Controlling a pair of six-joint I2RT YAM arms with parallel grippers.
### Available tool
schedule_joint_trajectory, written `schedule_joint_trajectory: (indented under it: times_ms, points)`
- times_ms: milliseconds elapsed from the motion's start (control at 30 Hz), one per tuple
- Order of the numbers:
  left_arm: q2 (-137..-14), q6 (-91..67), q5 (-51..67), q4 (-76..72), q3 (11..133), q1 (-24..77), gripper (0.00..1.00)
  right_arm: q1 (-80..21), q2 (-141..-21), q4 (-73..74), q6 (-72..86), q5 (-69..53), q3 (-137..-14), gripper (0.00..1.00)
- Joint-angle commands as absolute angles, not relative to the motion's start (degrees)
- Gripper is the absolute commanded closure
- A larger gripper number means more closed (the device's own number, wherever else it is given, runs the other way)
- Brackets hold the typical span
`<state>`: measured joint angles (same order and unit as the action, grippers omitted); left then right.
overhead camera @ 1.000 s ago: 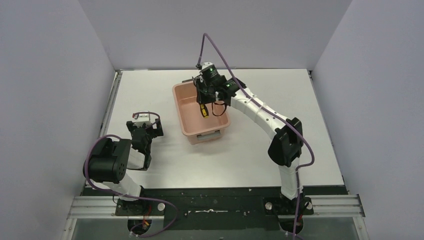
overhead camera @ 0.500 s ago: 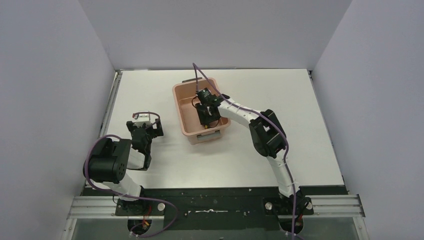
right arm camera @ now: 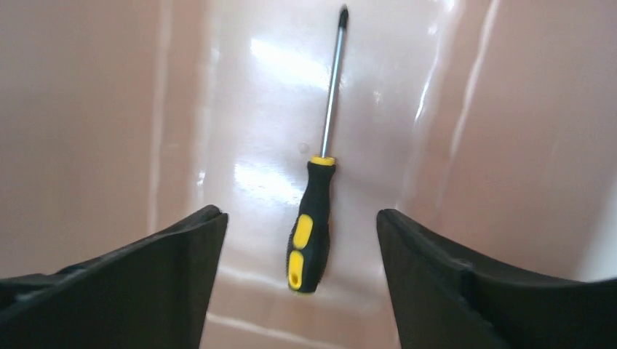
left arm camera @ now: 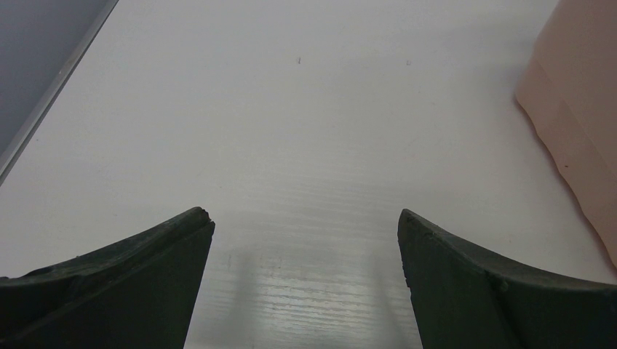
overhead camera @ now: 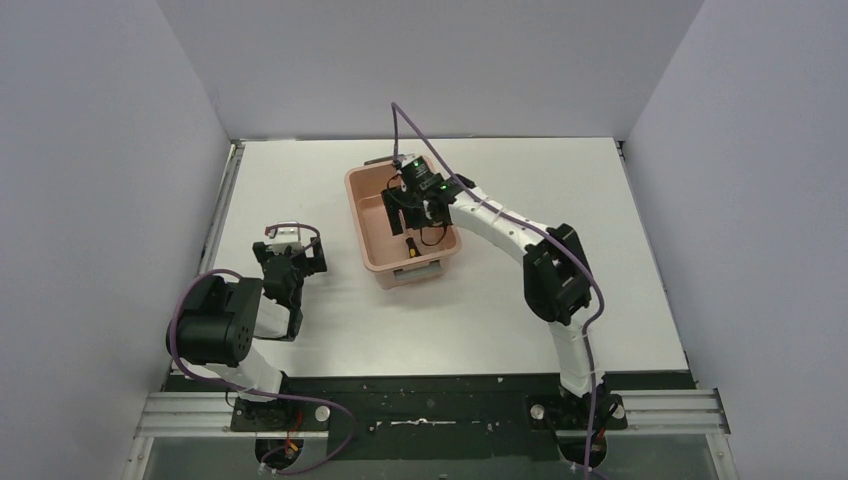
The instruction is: Put the screwdriver in the bin
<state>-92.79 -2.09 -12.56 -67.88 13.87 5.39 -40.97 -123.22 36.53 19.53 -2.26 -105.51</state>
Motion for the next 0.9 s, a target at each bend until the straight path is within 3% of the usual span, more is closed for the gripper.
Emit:
schedule_joint_trajectory:
  times_ms: [0, 67, 100, 233, 533, 867]
  points:
    - [-92.31, -1.34, -11.78, -69.61, 14.41, 5.0, 0.03, -41.31, -109.97, 32.79, 15.43, -1.69, -108.48, 0.15]
    - [-92.29, -1.4, -11.78, -69.61, 14.41, 5.01, 0.03, -41.18, -106.32, 31.0, 13.26, -0.47, -106.85, 0.01]
    - [-92.32, -1.4, -11.78, -69.61, 14.41, 5.01, 0.03, -41.03, -104.11, 29.24, 12.07, 1.17, -105.44, 0.0]
    - [-92.33, -1.38, -11.73, -69.53, 14.46, 5.01, 0.03, -38.5, -93.65, 20.52, 9.26, 10.85, -92.24, 0.0]
    - [-92.31, -1.38, -11.76, -69.56, 14.46, 5.01, 0.03, -17.71, -75.32, 1.56, 12.3, 12.85, -57.76, 0.0]
    - [-92.33, -1.32, -11.78, -69.58, 14.5, 5.01, 0.03, -6.1, -68.3, -22.93, 13.78, 12.28, -26.35, 0.0]
